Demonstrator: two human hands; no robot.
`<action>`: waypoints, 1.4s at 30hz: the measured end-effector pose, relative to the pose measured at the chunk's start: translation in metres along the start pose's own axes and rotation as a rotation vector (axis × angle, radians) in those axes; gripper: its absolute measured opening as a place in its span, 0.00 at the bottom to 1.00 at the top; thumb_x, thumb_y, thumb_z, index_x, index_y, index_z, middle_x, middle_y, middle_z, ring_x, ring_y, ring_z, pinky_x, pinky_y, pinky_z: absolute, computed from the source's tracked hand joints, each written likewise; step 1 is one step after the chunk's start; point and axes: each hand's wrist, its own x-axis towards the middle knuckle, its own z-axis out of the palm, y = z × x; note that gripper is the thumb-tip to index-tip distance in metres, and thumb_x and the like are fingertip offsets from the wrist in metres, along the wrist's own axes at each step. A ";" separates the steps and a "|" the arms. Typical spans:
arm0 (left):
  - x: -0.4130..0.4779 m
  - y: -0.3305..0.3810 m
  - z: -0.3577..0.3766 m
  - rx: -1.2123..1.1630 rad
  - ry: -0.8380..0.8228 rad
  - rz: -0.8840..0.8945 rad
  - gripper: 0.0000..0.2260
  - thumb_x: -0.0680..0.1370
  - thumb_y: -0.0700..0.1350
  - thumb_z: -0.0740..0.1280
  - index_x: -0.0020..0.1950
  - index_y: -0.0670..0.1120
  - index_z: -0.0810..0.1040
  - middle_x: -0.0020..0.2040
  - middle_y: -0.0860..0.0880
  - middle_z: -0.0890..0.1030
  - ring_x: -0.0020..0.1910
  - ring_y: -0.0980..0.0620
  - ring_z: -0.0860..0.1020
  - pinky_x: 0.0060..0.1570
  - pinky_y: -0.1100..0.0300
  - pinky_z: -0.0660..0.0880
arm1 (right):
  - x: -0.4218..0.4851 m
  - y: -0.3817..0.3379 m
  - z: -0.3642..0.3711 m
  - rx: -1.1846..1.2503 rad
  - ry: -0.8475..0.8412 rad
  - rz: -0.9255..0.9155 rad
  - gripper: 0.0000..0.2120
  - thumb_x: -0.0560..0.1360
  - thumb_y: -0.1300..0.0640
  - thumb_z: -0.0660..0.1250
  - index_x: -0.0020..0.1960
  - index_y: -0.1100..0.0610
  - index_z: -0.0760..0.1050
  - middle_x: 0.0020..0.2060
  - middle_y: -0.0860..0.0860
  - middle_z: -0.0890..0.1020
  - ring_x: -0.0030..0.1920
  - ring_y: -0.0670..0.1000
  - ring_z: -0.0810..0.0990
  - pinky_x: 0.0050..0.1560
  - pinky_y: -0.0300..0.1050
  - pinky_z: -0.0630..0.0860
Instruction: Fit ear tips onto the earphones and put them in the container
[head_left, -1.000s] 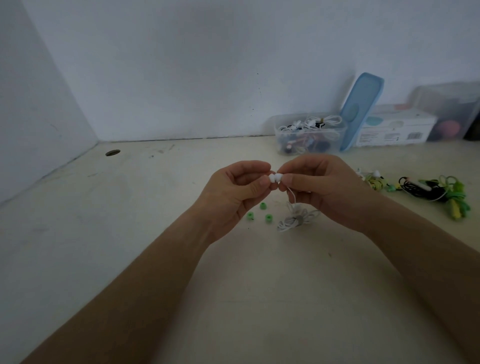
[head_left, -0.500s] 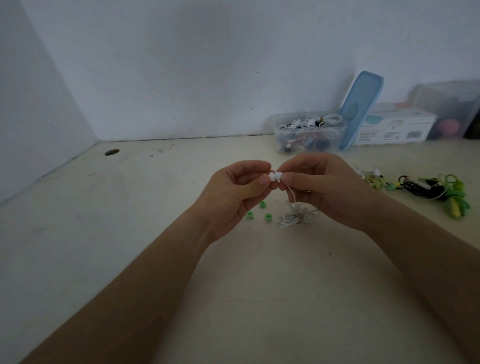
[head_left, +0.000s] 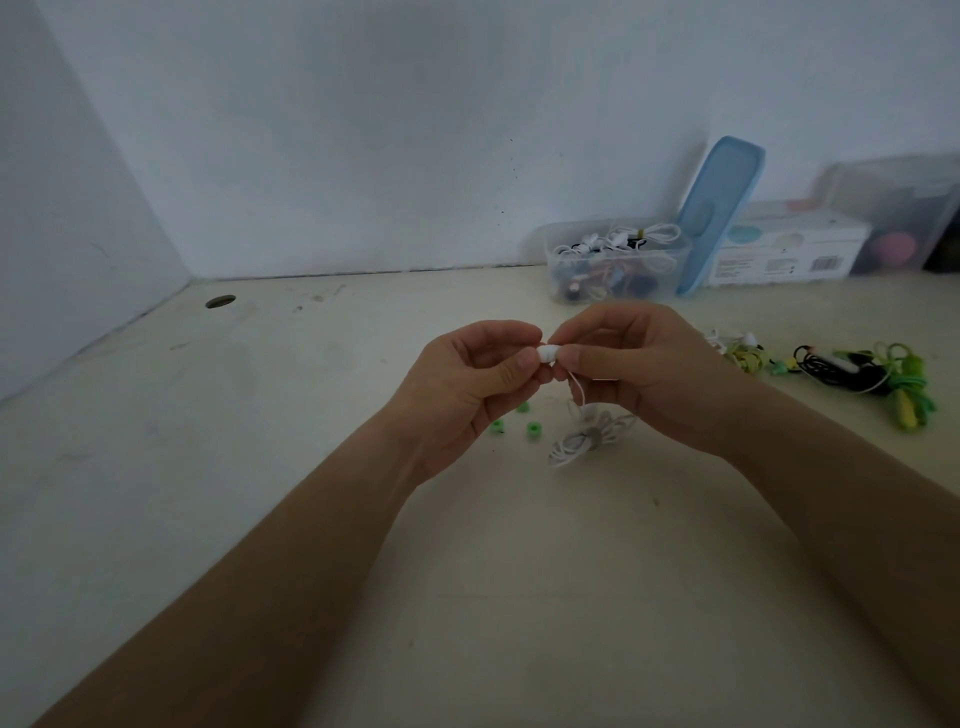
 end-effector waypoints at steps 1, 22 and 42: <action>0.000 0.000 0.000 0.034 -0.003 0.005 0.11 0.68 0.37 0.70 0.50 0.40 0.80 0.44 0.41 0.85 0.42 0.48 0.84 0.45 0.62 0.81 | 0.000 -0.001 0.000 -0.011 0.004 0.004 0.11 0.67 0.60 0.72 0.48 0.63 0.81 0.37 0.58 0.82 0.35 0.52 0.78 0.38 0.42 0.79; 0.006 -0.019 0.020 1.460 -0.053 0.263 0.11 0.74 0.52 0.73 0.56 0.57 0.81 0.50 0.58 0.80 0.52 0.52 0.75 0.55 0.51 0.72 | 0.003 -0.012 -0.006 0.243 0.075 0.141 0.07 0.70 0.63 0.65 0.46 0.59 0.80 0.31 0.50 0.72 0.29 0.48 0.68 0.30 0.39 0.70; -0.007 0.010 0.024 0.435 0.083 -0.043 0.07 0.80 0.42 0.68 0.53 0.39 0.80 0.37 0.46 0.82 0.35 0.48 0.83 0.34 0.62 0.80 | 0.009 -0.012 -0.013 0.372 0.220 0.130 0.15 0.78 0.66 0.53 0.47 0.60 0.78 0.33 0.51 0.71 0.28 0.47 0.64 0.30 0.39 0.64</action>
